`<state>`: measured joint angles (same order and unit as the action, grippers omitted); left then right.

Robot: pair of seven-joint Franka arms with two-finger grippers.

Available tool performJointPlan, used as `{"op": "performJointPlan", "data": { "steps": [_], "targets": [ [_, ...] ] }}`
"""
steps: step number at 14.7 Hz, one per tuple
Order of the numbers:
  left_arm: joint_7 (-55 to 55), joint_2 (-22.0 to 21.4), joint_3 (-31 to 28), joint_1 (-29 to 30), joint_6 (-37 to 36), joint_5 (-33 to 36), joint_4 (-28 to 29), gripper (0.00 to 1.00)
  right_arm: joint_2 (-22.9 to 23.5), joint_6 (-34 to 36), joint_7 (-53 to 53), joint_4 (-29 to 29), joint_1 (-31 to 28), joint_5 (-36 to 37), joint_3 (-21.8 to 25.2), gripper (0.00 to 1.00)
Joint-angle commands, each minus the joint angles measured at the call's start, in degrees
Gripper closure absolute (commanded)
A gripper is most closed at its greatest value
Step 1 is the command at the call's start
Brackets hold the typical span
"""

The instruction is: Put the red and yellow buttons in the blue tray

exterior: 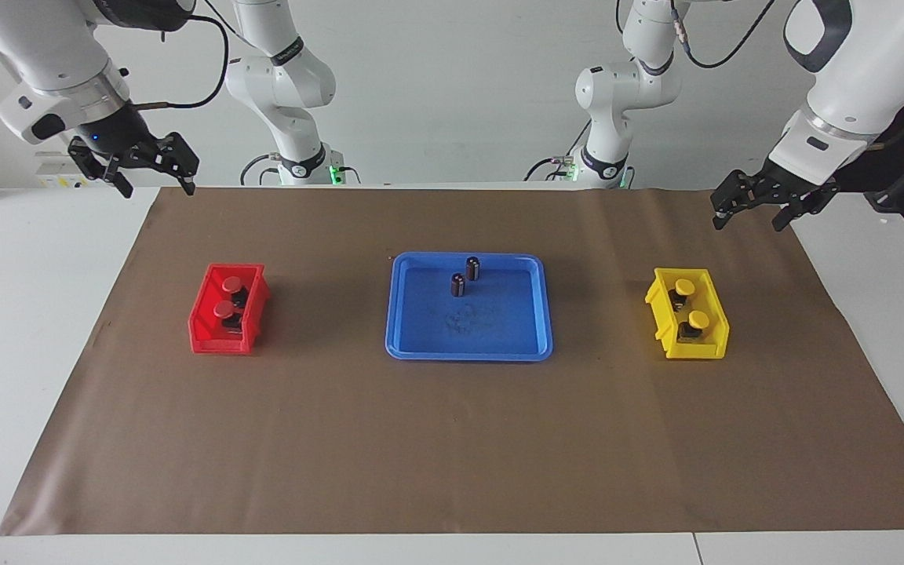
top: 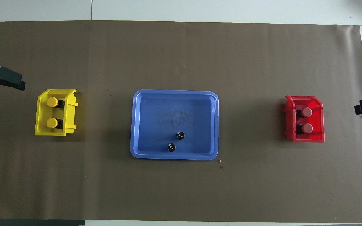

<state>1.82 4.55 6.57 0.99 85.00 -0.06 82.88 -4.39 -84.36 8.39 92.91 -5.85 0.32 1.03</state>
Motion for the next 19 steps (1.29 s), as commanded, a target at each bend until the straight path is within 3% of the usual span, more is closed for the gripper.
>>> {"op": "performJointPlan", "data": {
  "steps": [1,6,10,13,19],
  "targets": [
    [-0.33,-1.74,-0.25,0.15,-0.37,-0.99,1.76,0.00,0.61,0.51,-0.57,-1.16,-0.57,0.39,-0.42,0.00],
    [-0.33,-1.74,-0.25,0.15,-0.28,-0.99,1.76,0.00,0.44,0.69,-0.65,-0.89,-0.48,0.39,-0.42,0.00],
    [-0.33,-1.74,-0.25,0.15,-0.28,-0.99,1.76,0.00,-1.14,-1.33,0.13,2.53,-0.31,0.39,-0.33,0.00],
    [-0.33,-1.74,-0.25,0.15,-0.28,-0.99,1.76,0.00,-2.02,-8.70,1.02,7.53,0.05,-0.40,-0.42,0.00],
    [-0.33,-1.74,-0.25,0.15,-0.28,-0.99,1.84,0.00,1.30,-22.49,1.01,17.91,0.05,-0.75,-0.51,0.18]
  ]
}}
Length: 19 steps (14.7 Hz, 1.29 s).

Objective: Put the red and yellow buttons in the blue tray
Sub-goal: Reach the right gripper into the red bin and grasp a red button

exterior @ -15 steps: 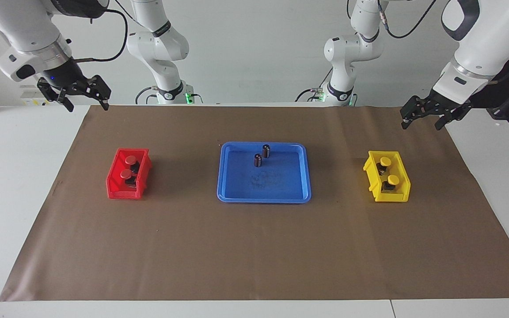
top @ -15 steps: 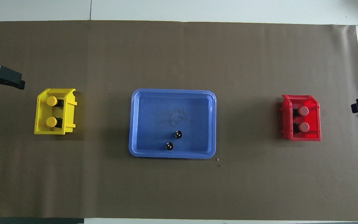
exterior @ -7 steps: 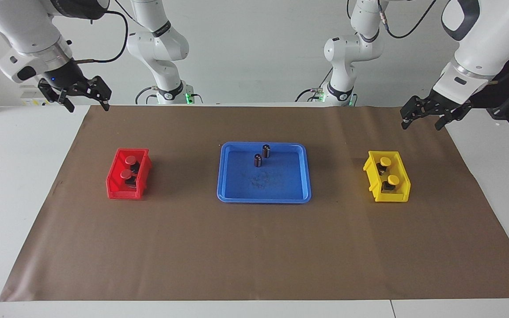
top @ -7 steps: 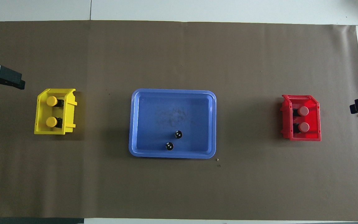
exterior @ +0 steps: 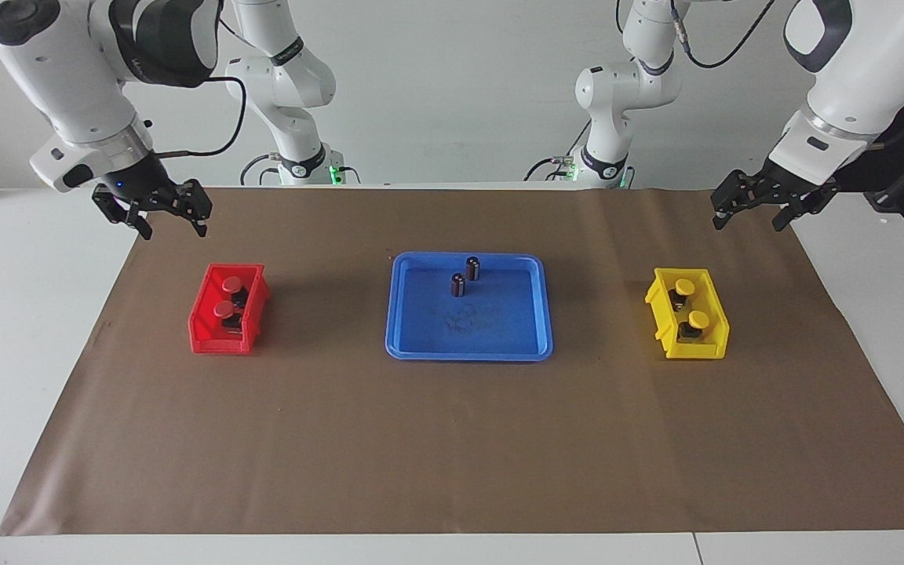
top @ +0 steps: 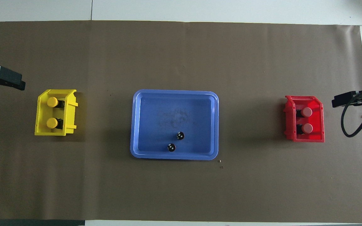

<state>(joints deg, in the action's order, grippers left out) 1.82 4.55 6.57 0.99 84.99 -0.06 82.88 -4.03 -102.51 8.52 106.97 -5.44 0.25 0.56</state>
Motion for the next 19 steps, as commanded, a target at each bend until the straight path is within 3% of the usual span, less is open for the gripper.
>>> {"op": "performJointPlan", "data": {
  "steps": [1,5,10,15,19],
  "targets": [
    [-0.24,-1.74,-0.25,0.15,-0.35,-0.99,1.84,0.00,2.52,-6.89,0.88,4.91,-0.44,-1.04,-0.03,0.20],
    [-0.33,-1.74,-0.25,0.15,-0.26,-0.99,1.84,0.00,3.94,-17.00,0.80,11.76,-0.36,-1.48,-0.03,0.27],
    [-0.33,-1.74,-0.25,0.15,-0.26,-0.99,1.84,0.00,6.14,-23.87,0.71,14.75,-0.18,-1.48,-0.03,0.33],
    [-0.41,-1.74,-0.25,0.15,-0.17,-0.99,1.93,0.00,6.05,-30.01,0.88,19.41,-0.18,-1.48,-0.03,0.39],
    [-0.41,-1.74,-0.16,0.06,-0.52,-0.73,1.76,0.00,7.28,-31.09,1.24,20.30,-0.62,-1.48,-0.03,0.40]
  ]
}}
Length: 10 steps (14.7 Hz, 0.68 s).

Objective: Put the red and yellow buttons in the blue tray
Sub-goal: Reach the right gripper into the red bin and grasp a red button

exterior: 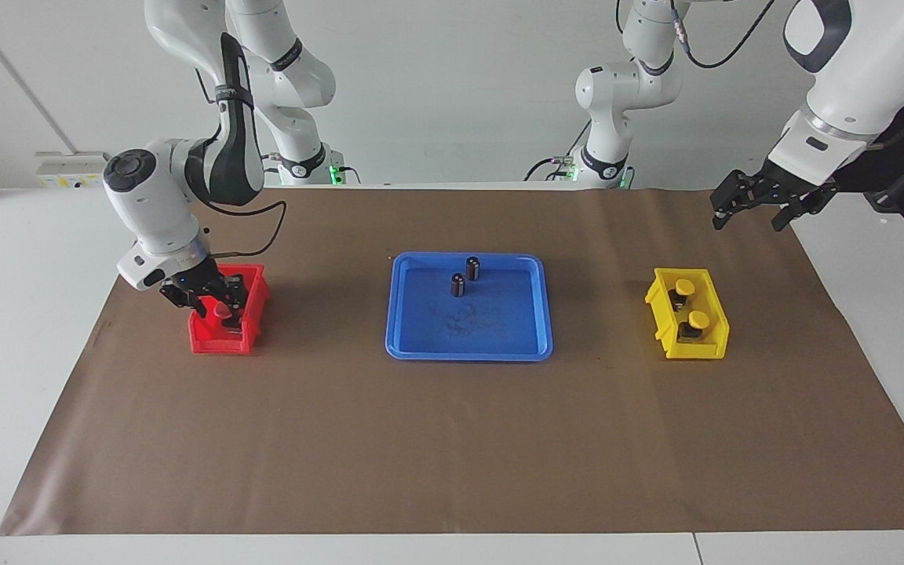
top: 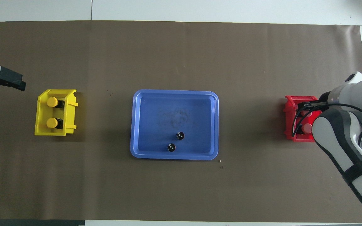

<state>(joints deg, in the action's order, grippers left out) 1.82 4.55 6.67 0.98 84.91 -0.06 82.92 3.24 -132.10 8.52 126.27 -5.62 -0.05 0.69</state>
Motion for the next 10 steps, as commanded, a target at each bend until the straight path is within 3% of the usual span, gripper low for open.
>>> {"op": "performJointPlan", "data": {
  "steps": [1,5,9,10],
  "targets": [
    [-0.41,-1.83,-0.26,-0.01,-0.45,-0.64,1.98,0.00,0.01,-1.49,1.24,1.16,-0.45,-1.10,-0.16,0.40],
    [-0.15,-2.09,-0.26,-0.19,0.17,-0.64,2.43,0.00,-0.69,-3.42,2.81,3.88,-0.62,-1.18,-0.07,0.46],
    [-0.06,-2.79,-0.34,0.25,0.17,-0.64,3.74,0.00,-0.69,0.16,3.26,1.97,-0.80,-1.10,-0.07,0.76],
    [-0.15,-2.79,-0.34,0.25,0.25,-0.64,3.74,0.00,-0.08,4.61,3.43,-1.70,-0.80,-1.10,-0.07,0.77]
  ]
}}
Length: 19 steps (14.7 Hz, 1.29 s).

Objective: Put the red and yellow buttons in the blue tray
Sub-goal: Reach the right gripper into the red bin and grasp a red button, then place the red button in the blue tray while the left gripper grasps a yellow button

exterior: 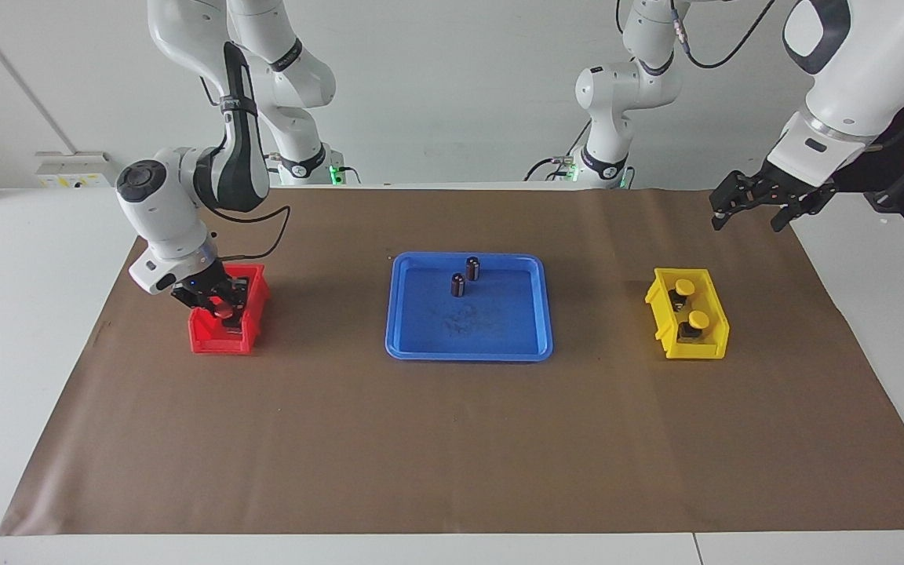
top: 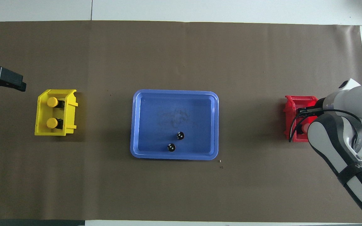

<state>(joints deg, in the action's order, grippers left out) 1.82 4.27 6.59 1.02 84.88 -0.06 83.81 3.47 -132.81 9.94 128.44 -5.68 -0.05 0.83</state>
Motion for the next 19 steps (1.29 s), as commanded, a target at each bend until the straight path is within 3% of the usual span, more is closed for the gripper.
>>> {"op": "performJointPlan", "data": {
  "steps": [1,4,7,9,11,13,16,19],
  "targets": [
    [-0.06,-2.51,-0.26,0.21,0.28,-0.64,2.85,0.00,0.66,10.93,2.45,-8.42,-0.82,-0.92,-0.22,0.77],
    [0.03,-2.68,-0.34,0.38,-0.33,-0.64,3.29,0.00,1.63,23.17,3.33,-20.39,0.40,1.61,-0.48,0.77],
    [0.11,-3.30,-0.35,1.53,1.15,-0.38,4.52,0.00,5.13,31.19,-6.63,-31.64,8.99,2.42,-0.92,0.76],
    [-0.24,-6.18,-0.26,1.61,4.91,0.32,10.72,0.00,6.29,28.85,-19.97,-32.90,18.11,2.16,-0.92,0.76],
    [-0.41,-10.84,-0.26,1.88,19.72,0.50,24.49,0.03,7.68,25.68,-33.42,-32.73,25.51,1.81,-0.92,0.77],
    [-0.15,-10.95,-0.26,2.49,30.73,0.50,33.06,0.11,10.32,20.59,-43.21,-32.81,30.79,1.72,-1.18,0.77],
    [0.20,-6.22,-0.26,4.51,35.69,0.50,33.70,0.26,16.99,16.02,-54.12,-35.79,37.57,2.68,-1.18,0.77],
    [0.03,-3.66,-0.17,4.51,38.33,0.50,34.66,0.30,20.52,11.80,-57.30,-35.63,40.82,2.86,-1.18,0.76]
  ]
}}
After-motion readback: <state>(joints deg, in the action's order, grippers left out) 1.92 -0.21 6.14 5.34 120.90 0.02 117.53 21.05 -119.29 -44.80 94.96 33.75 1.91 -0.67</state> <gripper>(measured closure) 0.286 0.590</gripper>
